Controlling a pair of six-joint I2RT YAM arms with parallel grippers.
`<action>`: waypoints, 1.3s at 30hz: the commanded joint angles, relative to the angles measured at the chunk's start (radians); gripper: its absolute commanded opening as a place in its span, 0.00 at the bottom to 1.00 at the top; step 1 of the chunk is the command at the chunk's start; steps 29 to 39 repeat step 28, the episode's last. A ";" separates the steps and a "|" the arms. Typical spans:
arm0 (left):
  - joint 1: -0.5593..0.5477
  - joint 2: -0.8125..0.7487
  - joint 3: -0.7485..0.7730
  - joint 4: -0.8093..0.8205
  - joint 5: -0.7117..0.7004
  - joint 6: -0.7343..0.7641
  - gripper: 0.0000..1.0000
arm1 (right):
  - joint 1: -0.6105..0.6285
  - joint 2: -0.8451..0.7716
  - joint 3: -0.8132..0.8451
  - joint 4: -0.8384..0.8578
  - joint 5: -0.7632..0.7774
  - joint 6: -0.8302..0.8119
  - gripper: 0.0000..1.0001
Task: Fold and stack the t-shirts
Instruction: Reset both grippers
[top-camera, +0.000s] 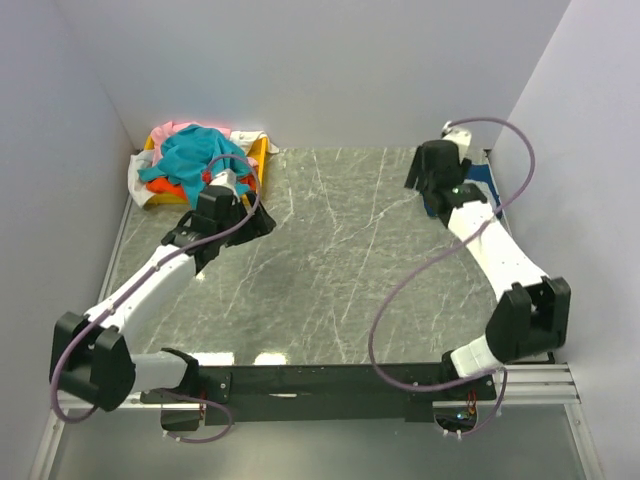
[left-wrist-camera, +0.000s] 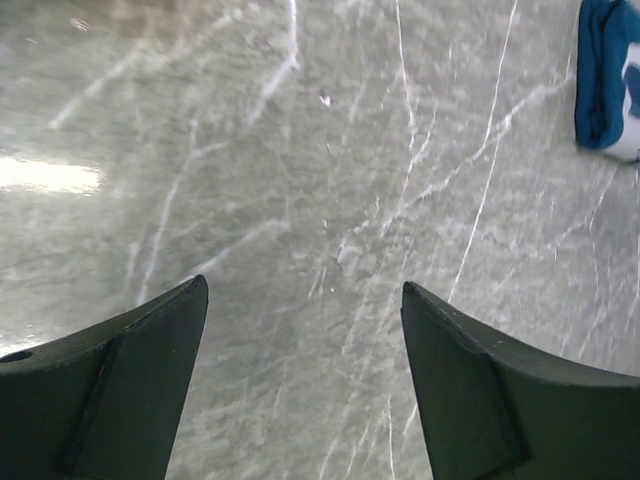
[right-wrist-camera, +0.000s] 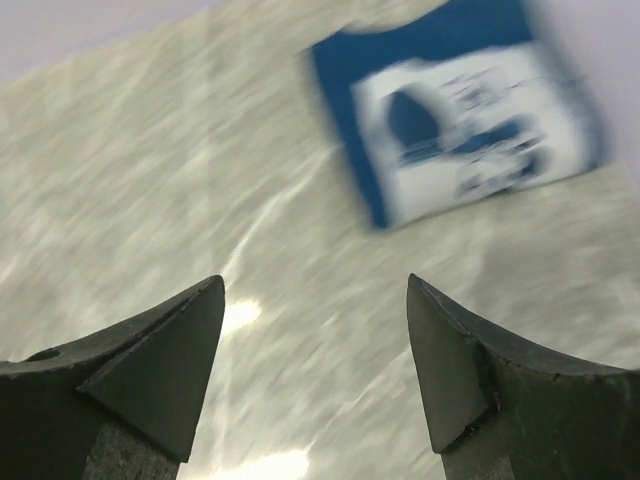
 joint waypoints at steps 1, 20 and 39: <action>0.000 -0.090 -0.037 0.071 -0.097 -0.023 0.84 | 0.086 -0.138 -0.120 0.058 -0.136 0.091 0.79; 0.000 -0.293 -0.184 0.117 -0.200 -0.046 0.86 | 0.320 -0.455 -0.520 0.081 -0.217 0.282 0.80; 0.000 -0.303 -0.171 0.099 -0.250 -0.020 0.87 | 0.323 -0.476 -0.548 0.100 -0.210 0.282 0.80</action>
